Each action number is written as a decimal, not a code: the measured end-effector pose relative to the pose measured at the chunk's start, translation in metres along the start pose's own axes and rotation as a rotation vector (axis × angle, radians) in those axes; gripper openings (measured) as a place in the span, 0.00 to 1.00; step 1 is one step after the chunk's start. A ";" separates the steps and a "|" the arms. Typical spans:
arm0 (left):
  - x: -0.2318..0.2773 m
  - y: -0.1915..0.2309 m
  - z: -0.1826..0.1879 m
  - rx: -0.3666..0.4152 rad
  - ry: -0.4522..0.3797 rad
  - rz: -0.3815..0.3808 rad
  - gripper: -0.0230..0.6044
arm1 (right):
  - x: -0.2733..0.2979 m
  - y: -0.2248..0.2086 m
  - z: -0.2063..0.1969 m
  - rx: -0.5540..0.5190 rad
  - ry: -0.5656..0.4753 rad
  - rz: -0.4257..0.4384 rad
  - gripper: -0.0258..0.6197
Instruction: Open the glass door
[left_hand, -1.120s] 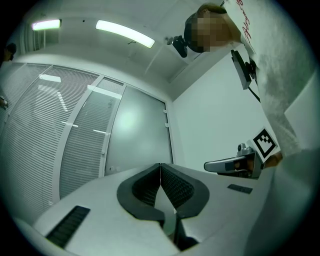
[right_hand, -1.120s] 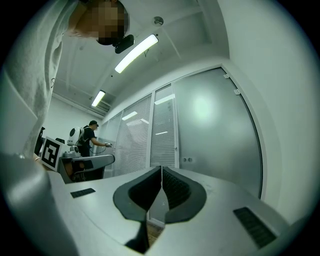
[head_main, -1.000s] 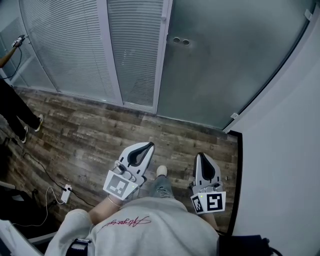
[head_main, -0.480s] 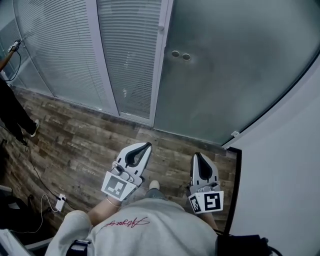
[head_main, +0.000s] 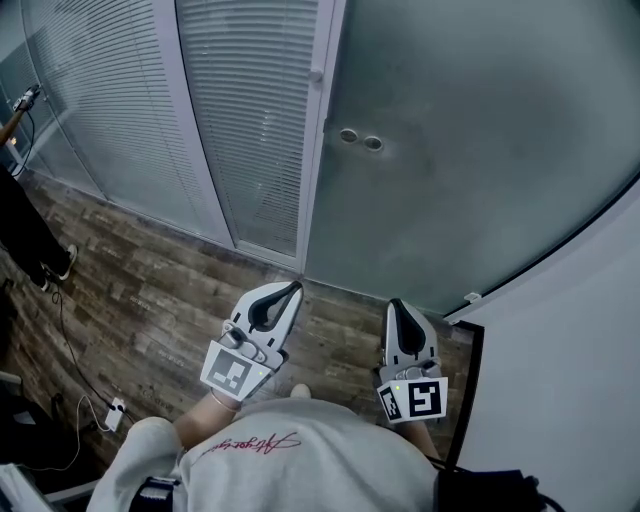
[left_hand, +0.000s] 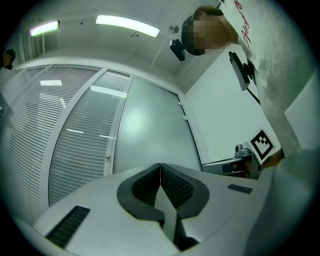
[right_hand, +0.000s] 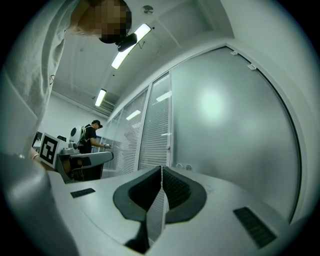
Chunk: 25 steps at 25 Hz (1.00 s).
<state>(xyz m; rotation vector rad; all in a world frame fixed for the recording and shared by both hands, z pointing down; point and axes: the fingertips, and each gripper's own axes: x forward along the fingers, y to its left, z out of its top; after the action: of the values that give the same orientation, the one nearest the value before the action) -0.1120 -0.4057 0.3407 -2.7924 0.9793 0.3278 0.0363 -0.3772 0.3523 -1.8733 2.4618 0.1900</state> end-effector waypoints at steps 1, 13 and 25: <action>0.004 0.004 -0.002 -0.002 0.005 0.003 0.06 | 0.006 -0.002 -0.001 0.001 0.000 0.003 0.07; 0.037 0.058 -0.017 -0.007 0.028 -0.006 0.06 | 0.097 -0.014 -0.009 -0.026 0.011 0.000 0.07; 0.021 0.118 -0.031 0.004 0.103 0.041 0.06 | 0.266 -0.086 -0.054 0.004 0.097 -0.167 0.26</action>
<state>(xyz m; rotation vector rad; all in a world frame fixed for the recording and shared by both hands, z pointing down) -0.1660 -0.5160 0.3554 -2.8130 1.0588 0.1885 0.0496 -0.6607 0.3711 -2.1220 2.3447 0.0906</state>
